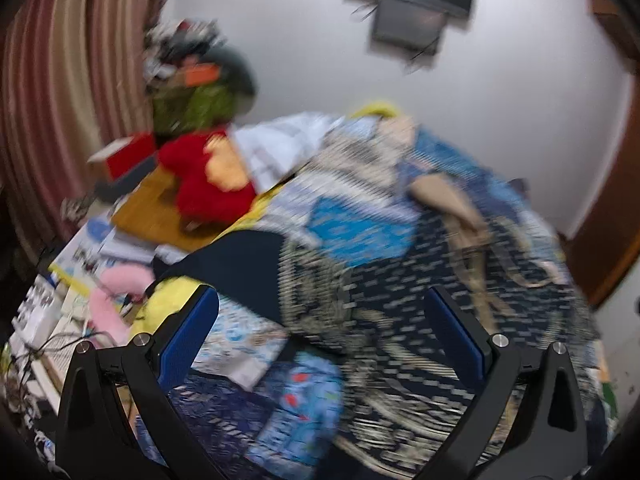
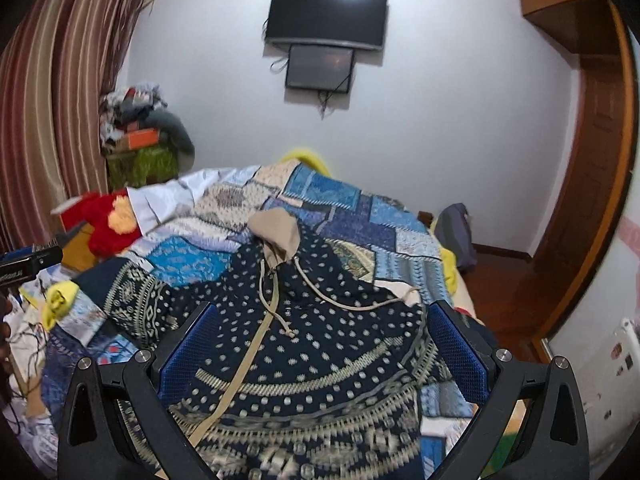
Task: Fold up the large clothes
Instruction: 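Lower both tools toward the navy garment's sleeves on the quilt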
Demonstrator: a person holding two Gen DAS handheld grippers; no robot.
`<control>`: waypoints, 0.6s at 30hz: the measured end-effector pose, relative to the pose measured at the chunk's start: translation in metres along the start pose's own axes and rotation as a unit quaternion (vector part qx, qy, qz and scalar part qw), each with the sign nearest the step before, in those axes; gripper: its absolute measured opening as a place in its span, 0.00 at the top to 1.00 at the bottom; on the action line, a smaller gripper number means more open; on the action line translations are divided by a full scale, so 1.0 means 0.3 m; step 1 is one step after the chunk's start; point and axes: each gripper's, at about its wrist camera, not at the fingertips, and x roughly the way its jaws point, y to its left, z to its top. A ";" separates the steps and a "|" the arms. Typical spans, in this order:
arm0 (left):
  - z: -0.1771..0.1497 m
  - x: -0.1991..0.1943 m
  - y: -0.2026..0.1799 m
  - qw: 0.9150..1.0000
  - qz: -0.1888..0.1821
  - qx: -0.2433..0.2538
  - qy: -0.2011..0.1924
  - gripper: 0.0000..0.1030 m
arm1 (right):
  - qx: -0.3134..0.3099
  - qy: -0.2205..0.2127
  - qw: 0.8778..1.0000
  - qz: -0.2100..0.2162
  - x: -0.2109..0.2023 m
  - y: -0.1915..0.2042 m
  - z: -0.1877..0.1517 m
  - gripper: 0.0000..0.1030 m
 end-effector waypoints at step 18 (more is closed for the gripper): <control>-0.034 0.528 0.342 0.964 -0.088 -0.184 0.170 0.14 | -0.004 0.218 0.966 0.142 0.835 0.192 -0.032 0.00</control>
